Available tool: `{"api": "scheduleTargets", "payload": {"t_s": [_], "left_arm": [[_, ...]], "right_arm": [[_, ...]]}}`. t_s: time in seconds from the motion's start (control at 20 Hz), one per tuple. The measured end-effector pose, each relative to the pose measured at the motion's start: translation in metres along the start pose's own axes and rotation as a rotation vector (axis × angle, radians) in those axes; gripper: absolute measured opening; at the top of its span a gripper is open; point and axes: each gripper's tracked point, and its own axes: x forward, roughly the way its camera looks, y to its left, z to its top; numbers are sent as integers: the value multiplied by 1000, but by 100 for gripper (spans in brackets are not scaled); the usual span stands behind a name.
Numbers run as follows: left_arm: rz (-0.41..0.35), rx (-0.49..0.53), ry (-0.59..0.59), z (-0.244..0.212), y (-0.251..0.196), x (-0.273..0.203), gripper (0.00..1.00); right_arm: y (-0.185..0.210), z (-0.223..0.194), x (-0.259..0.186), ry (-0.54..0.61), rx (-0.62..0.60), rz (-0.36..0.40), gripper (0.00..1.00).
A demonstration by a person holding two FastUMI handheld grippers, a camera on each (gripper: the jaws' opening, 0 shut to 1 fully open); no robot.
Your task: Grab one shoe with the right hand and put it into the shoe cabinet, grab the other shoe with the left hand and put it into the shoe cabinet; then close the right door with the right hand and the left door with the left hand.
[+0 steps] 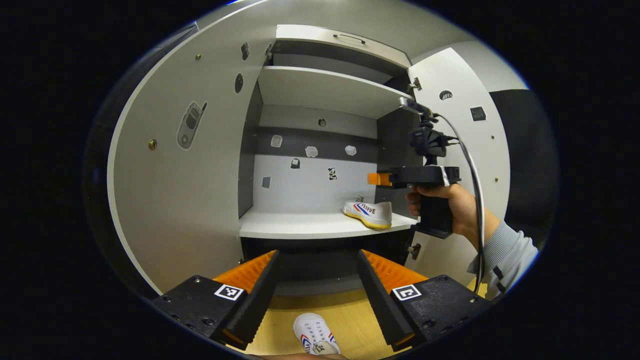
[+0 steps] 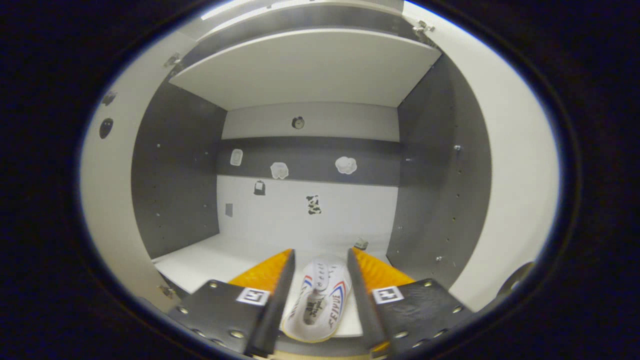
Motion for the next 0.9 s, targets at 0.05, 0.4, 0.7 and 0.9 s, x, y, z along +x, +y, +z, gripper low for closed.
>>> {"api": "scheduleTargets", "payload": {"t_s": [0.05,0.4,0.7,0.9], "left_arm": [[6,-2,-1,0,0,-1,93],[-25,-26,25,-22,-5,-27,93],[-30,-35,121,-85,15,-41,93],[-45,-80,273,-161,18,-35,93]], "right_arm": [[3,0,-11,-5,-3,2,75],[22,-8,-107,-54,-33,-51,97],[46,-6,-186,-88,104,32,97],[19,-28,-228,-50,100,-120,96]]}}
